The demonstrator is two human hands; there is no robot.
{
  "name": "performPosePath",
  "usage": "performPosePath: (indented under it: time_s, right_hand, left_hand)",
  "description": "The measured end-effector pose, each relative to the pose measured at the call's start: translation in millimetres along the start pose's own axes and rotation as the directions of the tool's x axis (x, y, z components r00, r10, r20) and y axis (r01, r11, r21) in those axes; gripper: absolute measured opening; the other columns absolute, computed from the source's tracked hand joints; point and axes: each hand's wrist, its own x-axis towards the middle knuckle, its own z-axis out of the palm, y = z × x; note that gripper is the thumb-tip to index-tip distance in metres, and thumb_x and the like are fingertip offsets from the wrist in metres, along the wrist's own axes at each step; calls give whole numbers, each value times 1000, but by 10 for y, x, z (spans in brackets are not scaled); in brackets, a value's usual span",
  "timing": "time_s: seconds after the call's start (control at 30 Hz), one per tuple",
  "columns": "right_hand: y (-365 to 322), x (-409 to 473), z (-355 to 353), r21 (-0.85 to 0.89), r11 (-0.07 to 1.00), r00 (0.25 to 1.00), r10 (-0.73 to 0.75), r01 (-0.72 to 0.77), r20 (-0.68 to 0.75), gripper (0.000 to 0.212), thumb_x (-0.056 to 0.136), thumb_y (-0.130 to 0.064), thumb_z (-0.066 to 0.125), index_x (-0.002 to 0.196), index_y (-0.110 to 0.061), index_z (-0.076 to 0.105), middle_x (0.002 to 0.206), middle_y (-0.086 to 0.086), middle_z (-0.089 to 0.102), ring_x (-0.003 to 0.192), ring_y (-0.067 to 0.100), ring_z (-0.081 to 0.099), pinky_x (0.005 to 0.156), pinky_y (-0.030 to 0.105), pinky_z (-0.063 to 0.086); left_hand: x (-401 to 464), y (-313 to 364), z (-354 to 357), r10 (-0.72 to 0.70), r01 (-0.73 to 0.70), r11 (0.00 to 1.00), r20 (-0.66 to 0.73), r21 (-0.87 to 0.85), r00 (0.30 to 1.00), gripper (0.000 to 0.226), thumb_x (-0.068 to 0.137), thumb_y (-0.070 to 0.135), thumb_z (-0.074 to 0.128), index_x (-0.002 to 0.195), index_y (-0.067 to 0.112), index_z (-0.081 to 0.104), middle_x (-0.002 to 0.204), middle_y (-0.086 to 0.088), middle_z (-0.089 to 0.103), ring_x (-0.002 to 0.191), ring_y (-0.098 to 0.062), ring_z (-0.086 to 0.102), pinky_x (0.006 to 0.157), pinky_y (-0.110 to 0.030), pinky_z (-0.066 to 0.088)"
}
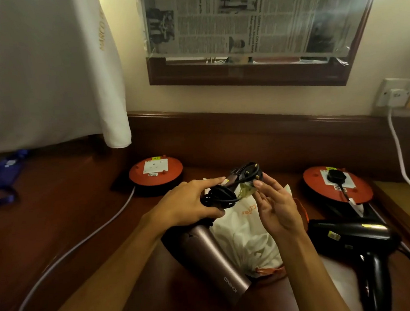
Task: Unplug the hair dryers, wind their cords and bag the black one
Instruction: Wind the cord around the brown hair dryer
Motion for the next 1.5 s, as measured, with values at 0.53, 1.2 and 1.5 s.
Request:
performPosePath:
  time_s: [0.53,1.2,1.5]
  right_hand:
    - [-285,-25,-73,-437,884,983,-112,166,147,28,88,-8,68,115,0,64,110,18,74,99,31,73,88,40,60]
    - [-506,41,-93,-890,126,853,255,438,456,55,83,-22,81,132,-28,57,123,-9,64,114,8,62,87,35,60]
    - [-246,112,-127,-899,205,884,197,387,425,52,86,-23,79,130,-28,53,122,-9,58,111,16,64,65,44,64]
  left_hand:
    - [-6,85,-44,160,-103,948,172,-300,972,59,82,33,87,137,28,65,129,14,69,117,1,63,109,-28,48]
    - [101,-167,-234,192,-91,967,449,-237,872,66,79,21,89,140,26,63,101,25,76,89,3,73,86,-24,57]
    - [226,-354,-221,105,58,967,594,-249,798,56,84,26,85,136,27,65,112,8,77,96,-11,76,82,-25,59]
